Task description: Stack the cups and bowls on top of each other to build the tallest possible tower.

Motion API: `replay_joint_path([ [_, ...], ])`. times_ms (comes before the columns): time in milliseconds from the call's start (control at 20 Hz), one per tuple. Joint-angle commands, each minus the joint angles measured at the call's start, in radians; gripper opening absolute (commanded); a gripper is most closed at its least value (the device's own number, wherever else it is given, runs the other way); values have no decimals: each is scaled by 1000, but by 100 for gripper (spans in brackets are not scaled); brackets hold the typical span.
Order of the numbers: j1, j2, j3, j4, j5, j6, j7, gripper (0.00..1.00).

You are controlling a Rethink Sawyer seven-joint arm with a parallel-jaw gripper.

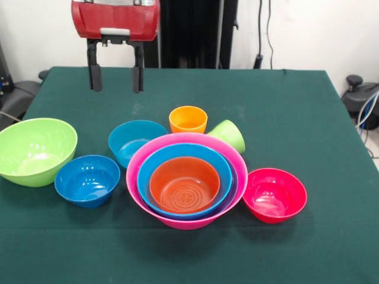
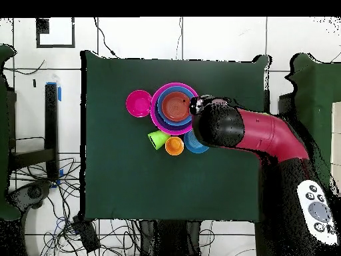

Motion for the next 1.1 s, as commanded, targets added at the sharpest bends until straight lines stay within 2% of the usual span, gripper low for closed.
replay_joint_path([
  [50,-2,55,-14,32,39,30,130,100],
  [300,-4,62,-14,54,26,17,166,100],
  [650,44,68,-41,105,69,-26,264,100],
  [1100,75,92,-51,103,106,-49,281,100],
])
